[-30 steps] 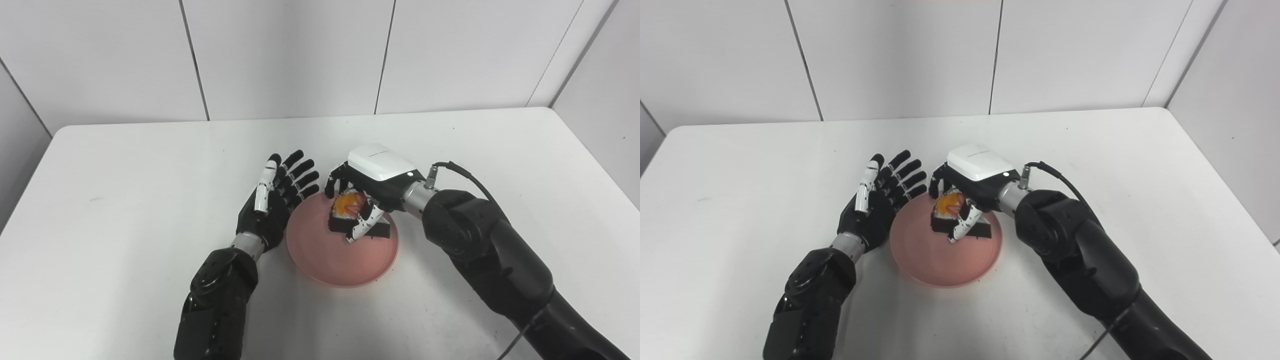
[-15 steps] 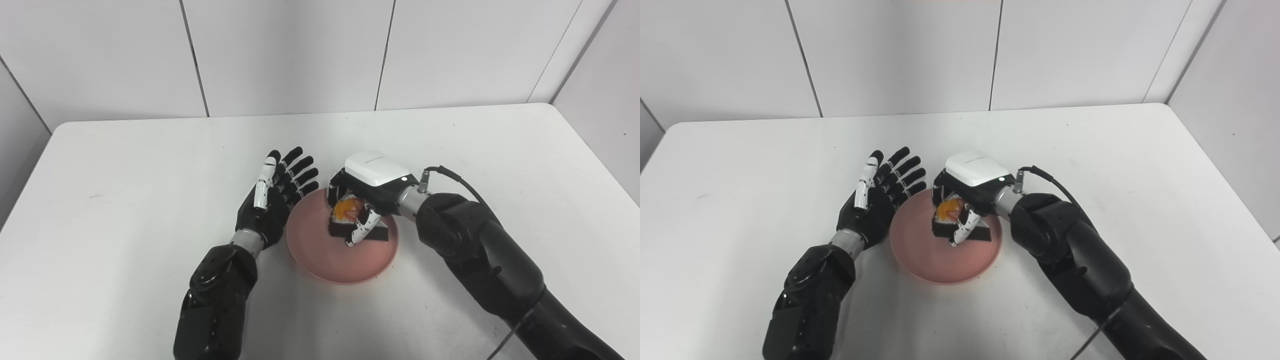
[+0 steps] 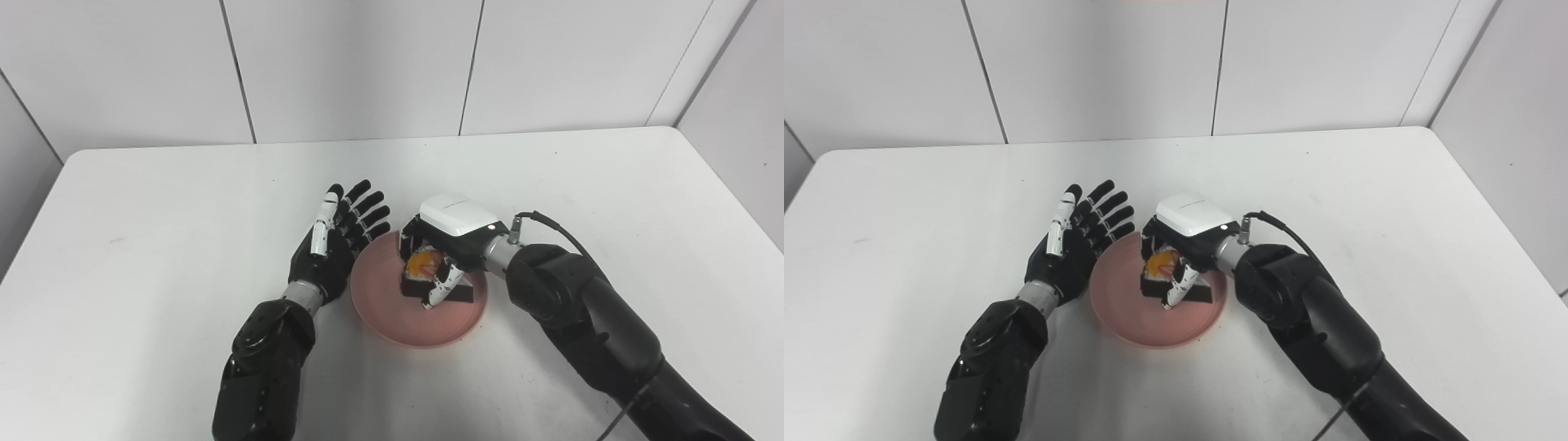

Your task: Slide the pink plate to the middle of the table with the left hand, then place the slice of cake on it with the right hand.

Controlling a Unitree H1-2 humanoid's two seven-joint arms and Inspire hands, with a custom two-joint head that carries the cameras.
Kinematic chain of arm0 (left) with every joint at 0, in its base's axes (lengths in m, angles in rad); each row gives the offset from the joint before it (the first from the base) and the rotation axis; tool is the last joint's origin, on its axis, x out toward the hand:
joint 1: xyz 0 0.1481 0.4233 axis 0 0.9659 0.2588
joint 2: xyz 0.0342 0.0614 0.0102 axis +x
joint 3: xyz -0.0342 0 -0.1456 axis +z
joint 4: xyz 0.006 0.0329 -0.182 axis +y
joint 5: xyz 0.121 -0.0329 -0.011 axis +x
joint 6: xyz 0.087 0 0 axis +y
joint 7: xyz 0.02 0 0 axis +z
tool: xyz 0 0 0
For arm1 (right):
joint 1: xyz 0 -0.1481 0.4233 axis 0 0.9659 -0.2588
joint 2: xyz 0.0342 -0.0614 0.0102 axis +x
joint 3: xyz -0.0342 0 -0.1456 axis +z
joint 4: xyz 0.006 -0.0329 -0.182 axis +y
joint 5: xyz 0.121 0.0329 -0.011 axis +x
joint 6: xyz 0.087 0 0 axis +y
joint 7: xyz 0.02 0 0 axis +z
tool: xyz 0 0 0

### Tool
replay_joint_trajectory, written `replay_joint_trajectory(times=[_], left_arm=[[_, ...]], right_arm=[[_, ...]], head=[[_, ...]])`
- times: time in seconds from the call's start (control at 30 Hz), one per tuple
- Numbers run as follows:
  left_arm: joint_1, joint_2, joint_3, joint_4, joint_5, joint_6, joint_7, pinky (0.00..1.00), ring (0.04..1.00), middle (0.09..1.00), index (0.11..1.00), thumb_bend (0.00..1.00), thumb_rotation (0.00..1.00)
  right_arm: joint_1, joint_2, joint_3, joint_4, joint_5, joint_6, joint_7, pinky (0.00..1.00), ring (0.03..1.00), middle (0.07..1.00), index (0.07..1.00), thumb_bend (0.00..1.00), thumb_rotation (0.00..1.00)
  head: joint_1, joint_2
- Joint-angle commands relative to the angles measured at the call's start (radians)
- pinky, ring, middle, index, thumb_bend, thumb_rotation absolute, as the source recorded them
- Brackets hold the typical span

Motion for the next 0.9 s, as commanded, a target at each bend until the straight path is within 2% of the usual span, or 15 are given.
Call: replay_joint_trajectory(times=[0.0,0.07,0.1,0.17,0.2,0.23,0.3,0.4,0.43,0.57,0.87], left_arm=[[0.019,0.010,0.001,0.027,0.016,0.050,0.028,0.84,0.855,0.870,0.865,0.44,1.00],[0.018,0.010,0.000,0.028,0.017,0.051,0.028,0.84,0.854,0.870,0.865,0.44,1.00],[0.018,0.010,0.000,0.028,0.017,0.052,0.028,0.84,0.856,0.871,0.867,0.45,1.00],[0.017,0.013,-0.003,0.029,0.019,0.054,0.026,0.83,0.857,0.874,0.872,0.45,1.00],[0.018,0.012,-0.001,0.026,0.016,0.058,0.028,0.83,0.858,0.874,0.872,0.45,1.00],[0.018,0.011,0.000,0.025,0.014,0.061,0.029,0.84,0.859,0.876,0.873,0.45,1.00],[0.019,0.007,0.004,0.022,0.009,0.062,0.030,0.84,0.857,0.871,0.871,0.44,1.00],[0.018,0.006,0.004,0.024,0.012,0.055,0.031,0.85,0.856,0.869,0.870,0.43,1.00],[0.017,0.005,0.003,0.026,0.016,0.051,0.032,0.84,0.852,0.868,0.868,0.44,1.00],[0.014,0.003,0.004,0.034,0.019,0.044,0.036,0.84,0.849,0.867,0.867,0.44,1.00],[0.015,-0.002,0.011,0.031,0.013,0.051,0.038,0.85,0.851,0.864,0.862,0.44,1.00]], right_arm=[[-0.030,-0.023,0.000,-0.062,-0.022,-0.035,0.016,0.36,0.470,0.569,0.494,0.51,0.09],[-0.035,-0.029,0.004,-0.092,-0.039,-0.017,0.054,0.39,0.506,0.605,0.496,0.51,0.13],[-0.037,-0.030,0.004,-0.108,-0.049,-0.006,0.076,0.43,0.584,0.706,0.684,0.61,0.37],[-0.047,-0.035,0.004,-0.156,-0.070,0.028,0.157,0.50,0.711,0.849,0.880,0.74,0.69],[-0.050,-0.034,0.000,-0.180,-0.073,0.044,0.200,0.50,0.718,0.857,0.890,0.75,0.70],[-0.052,-0.033,-0.005,-0.197,-0.077,0.054,0.232,0.53,0.786,0.921,0.950,0.81,0.80],[-0.057,-0.029,-0.012,-0.225,-0.084,0.069,0.286,0.57,0.866,0.982,0.991,0.88,0.89],[-0.059,-0.024,-0.020,-0.241,-0.089,0.078,0.326,0.58,0.890,0.998,0.999,0.90,0.91],[-0.059,-0.022,-0.023,-0.246,-0.088,0.082,0.340,0.64,0.925,1.000,1.000,0.92,0.91],[-0.058,-0.015,-0.033,-0.256,-0.091,0.083,0.369,0.69,0.956,1.000,1.000,0.95,0.89],[-0.048,-0.012,-0.047,-0.254,-0.094,0.070,0.383,0.71,0.963,1.000,1.000,0.96,0.89]], head=[[0.001,0.001],[0.002,0.001],[0.003,0.001],[0.003,0.001],[0.004,0.002],[0.004,0.002],[0.004,0.002],[0.004,0.002],[0.004,0.002],[0.006,0.003],[0.005,0.004]])
